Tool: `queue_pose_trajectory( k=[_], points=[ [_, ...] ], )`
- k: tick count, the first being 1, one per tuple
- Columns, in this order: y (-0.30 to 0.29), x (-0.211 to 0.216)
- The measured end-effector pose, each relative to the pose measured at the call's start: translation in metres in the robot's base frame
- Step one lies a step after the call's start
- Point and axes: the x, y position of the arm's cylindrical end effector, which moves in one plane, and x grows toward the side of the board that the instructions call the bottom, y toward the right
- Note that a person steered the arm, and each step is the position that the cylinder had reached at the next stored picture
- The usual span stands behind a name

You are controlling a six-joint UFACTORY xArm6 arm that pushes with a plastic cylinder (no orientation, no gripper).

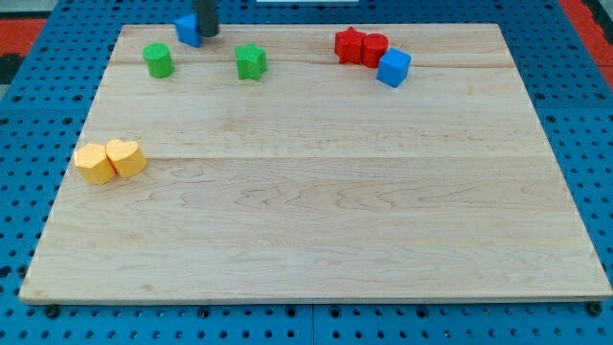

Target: Move the blue cube top left to the green star

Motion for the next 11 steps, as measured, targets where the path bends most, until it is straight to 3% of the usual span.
queue_pose_trajectory(
  k=[2,4,6,8,9,10,11],
  points=[
    [0.077,-0.011],
    [0.224,0.000],
    [0.231,0.092],
    [0.268,0.024],
    [0.326,0.003],
    [0.348,0.033],
    [0.292,0.053]
  ],
)
